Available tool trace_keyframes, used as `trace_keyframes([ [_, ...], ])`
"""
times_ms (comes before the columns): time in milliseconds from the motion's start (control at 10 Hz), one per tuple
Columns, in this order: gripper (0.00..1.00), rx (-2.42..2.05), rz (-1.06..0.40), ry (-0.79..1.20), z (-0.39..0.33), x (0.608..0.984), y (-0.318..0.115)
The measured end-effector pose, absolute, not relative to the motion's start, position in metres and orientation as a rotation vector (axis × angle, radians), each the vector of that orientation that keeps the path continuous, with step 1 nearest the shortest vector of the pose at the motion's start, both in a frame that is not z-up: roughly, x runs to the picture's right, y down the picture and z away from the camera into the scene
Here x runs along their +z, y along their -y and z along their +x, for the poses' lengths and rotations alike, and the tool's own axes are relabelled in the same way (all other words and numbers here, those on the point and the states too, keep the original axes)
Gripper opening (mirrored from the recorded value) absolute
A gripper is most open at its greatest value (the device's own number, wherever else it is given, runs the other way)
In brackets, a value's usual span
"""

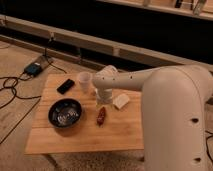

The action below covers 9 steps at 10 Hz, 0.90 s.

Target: Place the pepper in the ceramic cup

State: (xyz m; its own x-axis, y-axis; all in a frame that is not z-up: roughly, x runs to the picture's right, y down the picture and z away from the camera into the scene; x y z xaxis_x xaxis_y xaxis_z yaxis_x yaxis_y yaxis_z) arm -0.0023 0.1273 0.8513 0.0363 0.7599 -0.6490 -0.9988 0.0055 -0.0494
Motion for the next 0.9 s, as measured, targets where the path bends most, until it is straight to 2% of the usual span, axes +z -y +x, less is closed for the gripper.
trace_keyframes([
  [800,0.65,1.45,-0.632,-0.58,-0.004,0.88,-0.146],
  [900,0.62,1.447,-0.638,-0.585,-0.004,0.881,-0.148],
])
